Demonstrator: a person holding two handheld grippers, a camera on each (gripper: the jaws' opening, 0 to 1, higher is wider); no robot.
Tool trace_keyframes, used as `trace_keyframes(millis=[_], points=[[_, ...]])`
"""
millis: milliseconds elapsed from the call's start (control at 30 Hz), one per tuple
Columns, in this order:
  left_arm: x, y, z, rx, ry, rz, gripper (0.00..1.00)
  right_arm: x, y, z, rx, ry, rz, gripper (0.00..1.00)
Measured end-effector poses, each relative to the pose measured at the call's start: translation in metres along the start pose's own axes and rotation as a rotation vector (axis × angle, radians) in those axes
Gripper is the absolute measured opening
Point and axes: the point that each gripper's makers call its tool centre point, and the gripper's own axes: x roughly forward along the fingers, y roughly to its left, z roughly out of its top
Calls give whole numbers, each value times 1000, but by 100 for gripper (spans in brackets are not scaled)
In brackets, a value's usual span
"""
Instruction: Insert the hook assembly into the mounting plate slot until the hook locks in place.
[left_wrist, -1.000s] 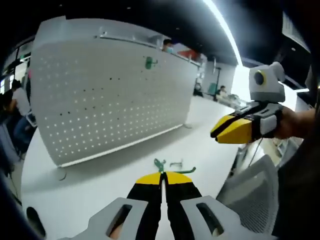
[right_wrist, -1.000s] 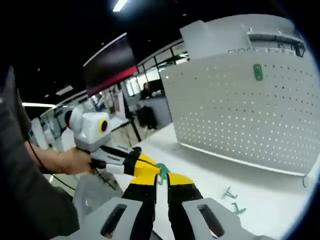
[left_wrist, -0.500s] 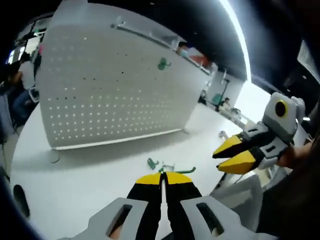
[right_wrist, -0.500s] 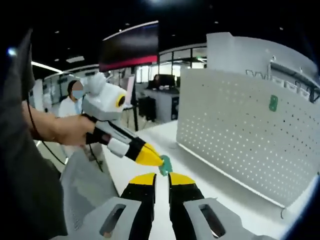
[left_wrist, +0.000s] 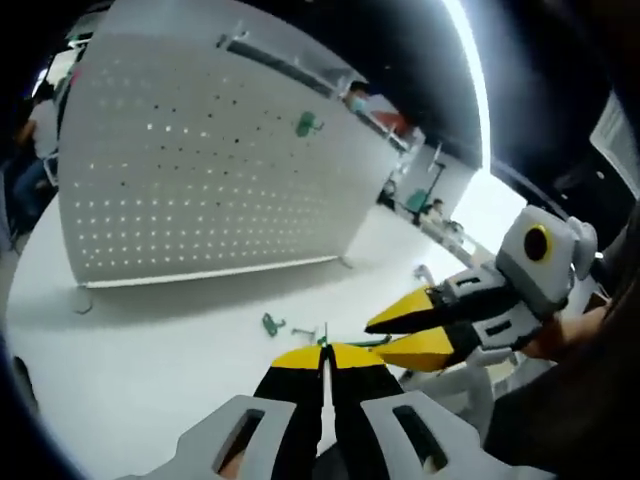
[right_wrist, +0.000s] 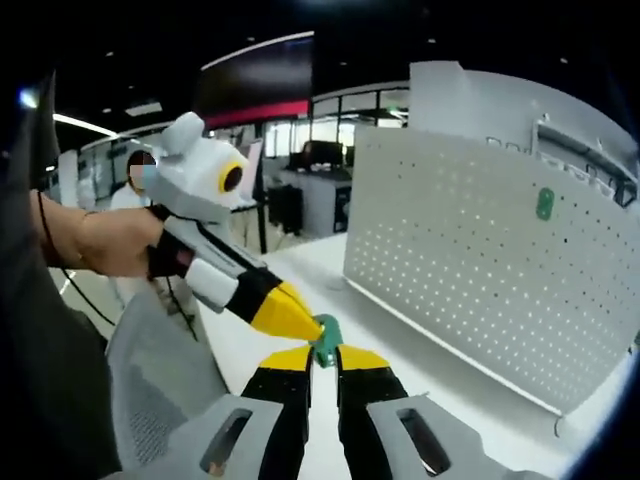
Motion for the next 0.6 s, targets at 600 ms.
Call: trace_keyframes(millis=[600], points=[[0,-6,2,-72,-2,-53,1,4,-1,4,-54,-20,-1,1]])
